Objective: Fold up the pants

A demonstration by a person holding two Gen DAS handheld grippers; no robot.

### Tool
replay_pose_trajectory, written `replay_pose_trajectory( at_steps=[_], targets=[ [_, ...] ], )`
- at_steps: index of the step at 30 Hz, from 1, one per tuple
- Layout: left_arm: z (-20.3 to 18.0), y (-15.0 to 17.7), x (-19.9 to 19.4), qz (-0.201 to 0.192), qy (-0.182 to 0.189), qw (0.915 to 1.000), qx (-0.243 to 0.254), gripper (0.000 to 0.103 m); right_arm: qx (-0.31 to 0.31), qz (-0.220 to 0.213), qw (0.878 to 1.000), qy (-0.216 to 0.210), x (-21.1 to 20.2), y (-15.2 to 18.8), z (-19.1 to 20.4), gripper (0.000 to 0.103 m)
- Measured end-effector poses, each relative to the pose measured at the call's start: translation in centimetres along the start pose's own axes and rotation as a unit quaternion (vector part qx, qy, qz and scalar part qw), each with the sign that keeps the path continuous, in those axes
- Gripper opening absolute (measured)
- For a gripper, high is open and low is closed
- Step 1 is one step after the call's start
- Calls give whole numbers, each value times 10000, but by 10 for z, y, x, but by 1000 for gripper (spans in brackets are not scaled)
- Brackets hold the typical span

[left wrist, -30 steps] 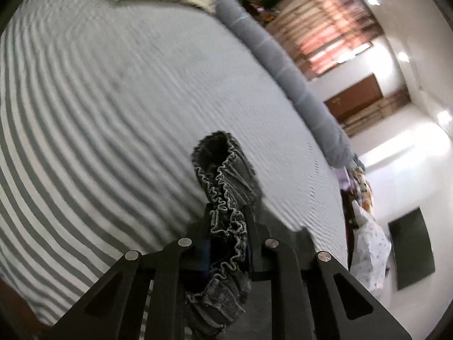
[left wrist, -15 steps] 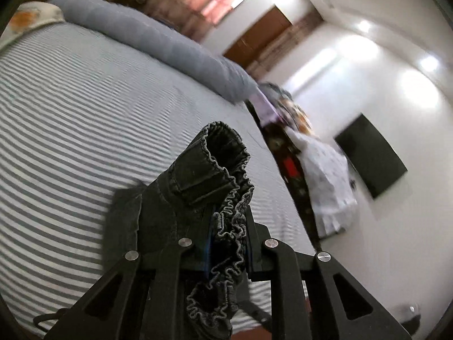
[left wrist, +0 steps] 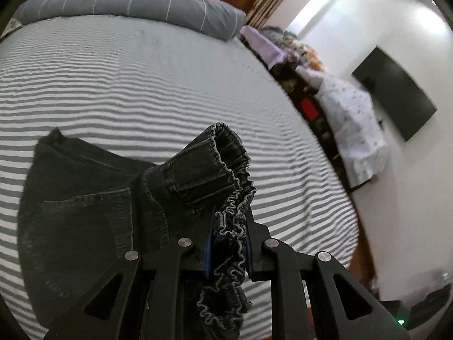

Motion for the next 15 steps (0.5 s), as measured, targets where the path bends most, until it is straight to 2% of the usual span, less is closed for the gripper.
replay_pose_trajectory(
  at_steps=[5, 7, 11, 13, 15],
  targets=[
    [-16, 29, 32, 682, 143, 9968, 394, 31, 97, -115, 9999, 74, -4, -10, -19, 55],
    [-21, 32, 27, 663, 230, 9963, 497, 36, 105, -146, 9998, 89, -9, -12, -24, 55],
    [-14, 28, 1, 542, 458, 9963, 480, 39, -32, -183, 9998, 108, -7, -19, -14, 55],
    [-2, 23, -17, 401, 474, 9967, 517, 41, -264, -187, 9994, 74, -4, -20, 3, 55],
    [21, 20, -38, 238, 312, 9974, 604, 43, -428, -113, 9990, -59, 0, -19, 18, 55]
  ],
)
Point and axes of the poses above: each gripper's, at about its wrist camera, not at the fingertips, and x roughly the way its jaws point, z to its left, y to its underside, the point moved 10 cm from there along x, roughly the way its jaws point, and after that the axes turned 11 degrees about -y, right-handed, at the moved point
